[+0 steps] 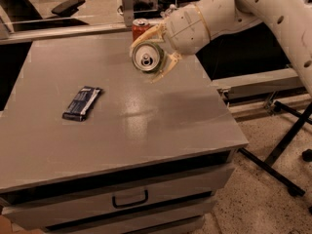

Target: Knock green can over

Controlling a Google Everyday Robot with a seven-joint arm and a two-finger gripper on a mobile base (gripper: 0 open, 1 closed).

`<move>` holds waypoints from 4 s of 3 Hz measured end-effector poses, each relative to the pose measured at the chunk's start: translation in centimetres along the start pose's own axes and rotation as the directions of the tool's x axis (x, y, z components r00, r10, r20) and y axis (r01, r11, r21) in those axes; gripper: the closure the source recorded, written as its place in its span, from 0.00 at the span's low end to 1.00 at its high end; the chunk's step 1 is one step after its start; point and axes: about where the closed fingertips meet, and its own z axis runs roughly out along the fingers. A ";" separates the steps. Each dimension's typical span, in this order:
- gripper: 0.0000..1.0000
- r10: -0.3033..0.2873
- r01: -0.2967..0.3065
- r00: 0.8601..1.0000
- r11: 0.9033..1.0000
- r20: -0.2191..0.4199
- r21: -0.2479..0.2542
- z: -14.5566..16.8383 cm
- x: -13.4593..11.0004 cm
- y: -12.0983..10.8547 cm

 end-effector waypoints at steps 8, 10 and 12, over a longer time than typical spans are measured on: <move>1.00 -0.352 0.035 0.898 0.657 -0.265 -0.753 5.2 10.7 3.0; 0.54 -0.361 0.051 0.911 0.576 -0.198 -0.816 5.3 12.7 6.6; 0.47 -0.360 0.046 0.911 0.577 -0.203 -0.816 5.0 12.7 6.5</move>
Offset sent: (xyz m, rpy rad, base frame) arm 0.0139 0.0005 0.0280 -0.5309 -0.0608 0.2194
